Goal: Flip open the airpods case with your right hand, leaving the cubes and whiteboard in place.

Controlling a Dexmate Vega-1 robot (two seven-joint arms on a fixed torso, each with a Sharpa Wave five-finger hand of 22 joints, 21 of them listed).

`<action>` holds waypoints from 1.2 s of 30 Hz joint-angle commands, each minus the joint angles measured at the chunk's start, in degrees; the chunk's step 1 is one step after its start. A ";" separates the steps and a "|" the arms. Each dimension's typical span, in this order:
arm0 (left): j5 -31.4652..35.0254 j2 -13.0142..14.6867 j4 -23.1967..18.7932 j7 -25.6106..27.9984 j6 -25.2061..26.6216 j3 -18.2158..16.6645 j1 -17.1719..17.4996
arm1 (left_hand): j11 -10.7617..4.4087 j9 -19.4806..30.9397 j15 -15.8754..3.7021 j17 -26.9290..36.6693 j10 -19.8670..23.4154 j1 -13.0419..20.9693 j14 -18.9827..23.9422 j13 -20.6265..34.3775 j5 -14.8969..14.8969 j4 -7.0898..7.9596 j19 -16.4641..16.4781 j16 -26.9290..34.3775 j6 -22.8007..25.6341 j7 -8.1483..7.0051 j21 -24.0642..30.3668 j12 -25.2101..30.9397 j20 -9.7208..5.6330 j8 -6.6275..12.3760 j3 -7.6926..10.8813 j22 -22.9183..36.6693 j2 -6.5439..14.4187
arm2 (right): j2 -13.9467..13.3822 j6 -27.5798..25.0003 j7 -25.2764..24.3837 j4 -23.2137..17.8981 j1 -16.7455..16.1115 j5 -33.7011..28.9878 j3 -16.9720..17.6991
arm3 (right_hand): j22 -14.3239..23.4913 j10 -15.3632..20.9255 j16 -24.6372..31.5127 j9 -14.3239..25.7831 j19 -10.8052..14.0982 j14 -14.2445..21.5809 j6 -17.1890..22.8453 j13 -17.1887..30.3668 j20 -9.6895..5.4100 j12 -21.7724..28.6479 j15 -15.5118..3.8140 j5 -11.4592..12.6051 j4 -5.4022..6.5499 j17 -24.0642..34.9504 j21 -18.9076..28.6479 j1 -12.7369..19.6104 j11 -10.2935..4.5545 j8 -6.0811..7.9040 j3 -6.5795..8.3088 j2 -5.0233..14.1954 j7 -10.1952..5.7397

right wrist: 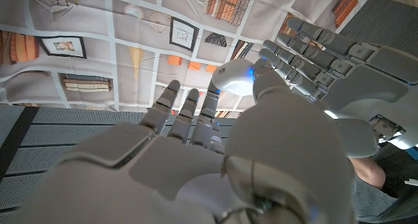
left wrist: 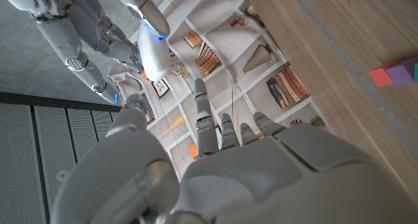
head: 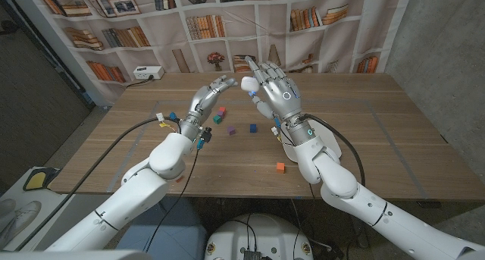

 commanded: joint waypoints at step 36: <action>-3.04 -0.28 3.52 -6.97 -2.48 2.58 -4.42 | -1.76 0.56 -0.19 -0.10 1.99 9.72 0.77 -0.81 0.29 -0.44 1.03 0.27 5.62 -0.99 0.14 0.89 0.47 0.73 2.25 -0.04 3.58 | 0.26 1.40 -1.15 0.83 0.12 1.37 0.38 | 0.12 6.27 -0.30 0.02 0.23 0.65 2.34 -0.14 -0.39 0.95 -6.87 0.03 0.24 0.34 -0.06 0.92 -5.91 0.20 -0.67 0.58 -0.59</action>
